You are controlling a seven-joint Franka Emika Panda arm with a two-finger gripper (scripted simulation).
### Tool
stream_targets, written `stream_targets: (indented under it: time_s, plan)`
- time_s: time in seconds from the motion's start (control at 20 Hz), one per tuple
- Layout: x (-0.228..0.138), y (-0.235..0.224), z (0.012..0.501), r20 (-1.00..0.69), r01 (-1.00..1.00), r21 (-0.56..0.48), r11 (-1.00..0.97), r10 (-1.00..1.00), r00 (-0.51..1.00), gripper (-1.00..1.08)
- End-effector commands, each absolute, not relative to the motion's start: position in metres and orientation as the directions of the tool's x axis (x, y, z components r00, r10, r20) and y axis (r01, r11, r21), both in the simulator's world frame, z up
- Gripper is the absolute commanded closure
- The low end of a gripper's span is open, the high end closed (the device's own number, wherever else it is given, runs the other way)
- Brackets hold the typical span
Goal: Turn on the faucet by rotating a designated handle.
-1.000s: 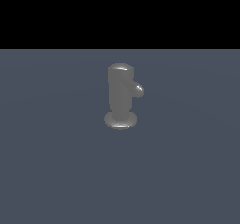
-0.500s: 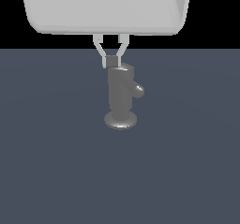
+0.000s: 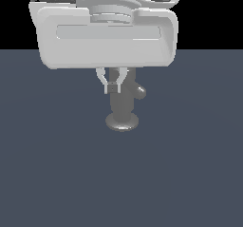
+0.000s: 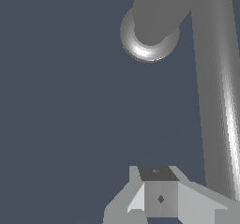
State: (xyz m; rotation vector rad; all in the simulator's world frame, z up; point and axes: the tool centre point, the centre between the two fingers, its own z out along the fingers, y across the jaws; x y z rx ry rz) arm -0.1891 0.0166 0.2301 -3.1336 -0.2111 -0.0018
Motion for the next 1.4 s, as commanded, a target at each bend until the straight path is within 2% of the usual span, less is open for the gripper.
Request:
stream_targets:
  time_s: [0.0, 0.4, 1.35]
  plan:
    - [-0.187, 0.017, 0.225, 0.001, 0.137, 0.0, -0.991, 0.137, 0.991, 1.08]
    - [-0.187, 0.017, 0.222, 0.0, 0.138, 0.0, -0.99, 0.138, 0.99, 1.08]
    - [-0.159, -0.07, 0.222, 0.0, 0.138, 0.0, -0.99, 0.138, 0.99, 1.08]
